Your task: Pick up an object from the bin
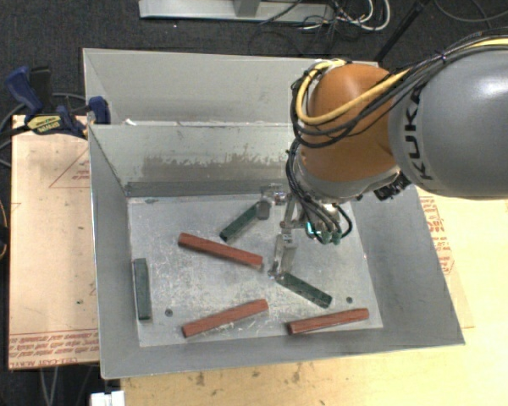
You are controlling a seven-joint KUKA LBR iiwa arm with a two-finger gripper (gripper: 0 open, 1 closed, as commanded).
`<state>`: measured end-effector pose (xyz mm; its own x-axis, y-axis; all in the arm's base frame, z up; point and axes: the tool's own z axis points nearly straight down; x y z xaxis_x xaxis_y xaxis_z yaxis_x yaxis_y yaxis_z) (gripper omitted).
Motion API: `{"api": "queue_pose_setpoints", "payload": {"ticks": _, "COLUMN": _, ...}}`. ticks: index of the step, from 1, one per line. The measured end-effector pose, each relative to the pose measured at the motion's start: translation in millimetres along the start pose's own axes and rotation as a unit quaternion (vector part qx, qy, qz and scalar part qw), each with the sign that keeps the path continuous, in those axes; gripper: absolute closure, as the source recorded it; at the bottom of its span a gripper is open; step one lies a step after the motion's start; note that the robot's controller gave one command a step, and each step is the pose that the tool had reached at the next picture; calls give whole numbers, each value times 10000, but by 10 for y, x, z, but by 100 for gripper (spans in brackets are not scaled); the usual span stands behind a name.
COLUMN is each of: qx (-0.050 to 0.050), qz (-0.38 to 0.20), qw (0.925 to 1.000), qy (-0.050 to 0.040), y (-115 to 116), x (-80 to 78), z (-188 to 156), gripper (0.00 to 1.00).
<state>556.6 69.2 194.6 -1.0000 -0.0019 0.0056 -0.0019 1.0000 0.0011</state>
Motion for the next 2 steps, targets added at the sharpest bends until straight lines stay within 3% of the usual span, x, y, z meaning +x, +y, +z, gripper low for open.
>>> {"api": "queue_pose_setpoints", "payload": {"ticks": 1, "qx": -9, "qz": 216, "qw": 9998, "qy": -44, "y": 251, "x": -30, "z": 1214, "gripper": 0}}
{"api": "queue_pose_setpoints", "payload": {"ticks": 2, "qx": -7, "qz": 225, "qw": 9997, "qy": -37, "y": 243, "x": -28, "z": 1200, "gripper": 100}}
